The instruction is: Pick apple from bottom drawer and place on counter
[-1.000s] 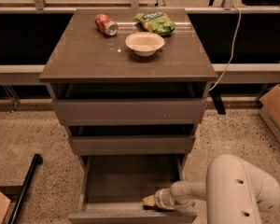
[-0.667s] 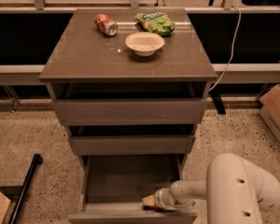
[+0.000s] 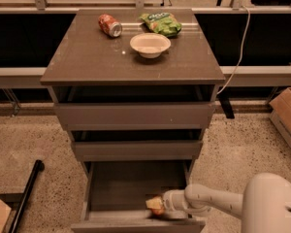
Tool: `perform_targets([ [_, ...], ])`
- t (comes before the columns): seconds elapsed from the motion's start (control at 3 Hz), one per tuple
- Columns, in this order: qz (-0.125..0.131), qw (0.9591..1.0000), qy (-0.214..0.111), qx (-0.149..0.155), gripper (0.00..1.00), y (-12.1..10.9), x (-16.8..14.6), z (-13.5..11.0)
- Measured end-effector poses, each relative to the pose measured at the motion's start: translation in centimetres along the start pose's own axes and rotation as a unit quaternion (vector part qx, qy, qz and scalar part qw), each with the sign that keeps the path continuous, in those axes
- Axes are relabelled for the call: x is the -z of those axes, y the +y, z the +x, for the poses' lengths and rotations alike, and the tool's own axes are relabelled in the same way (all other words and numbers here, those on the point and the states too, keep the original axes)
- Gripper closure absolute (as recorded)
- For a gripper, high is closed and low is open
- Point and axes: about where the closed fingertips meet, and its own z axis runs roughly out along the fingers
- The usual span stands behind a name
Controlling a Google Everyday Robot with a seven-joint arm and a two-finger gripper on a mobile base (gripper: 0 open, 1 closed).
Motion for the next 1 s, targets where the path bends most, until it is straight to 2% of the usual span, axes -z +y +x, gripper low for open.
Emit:
perform_targets([
  [0.33,-0.056,0.9965,-0.048,0.041,1.0,2.7,2.3,-3.6],
  [0.67,-0.084,0.9892,-0.072,0.095,1.0,5.9,6.4,-6.7],
  [1.0,-0.077,0.9817,-0.077,0.156,1.0,9.9,11.9,-9.7],
])
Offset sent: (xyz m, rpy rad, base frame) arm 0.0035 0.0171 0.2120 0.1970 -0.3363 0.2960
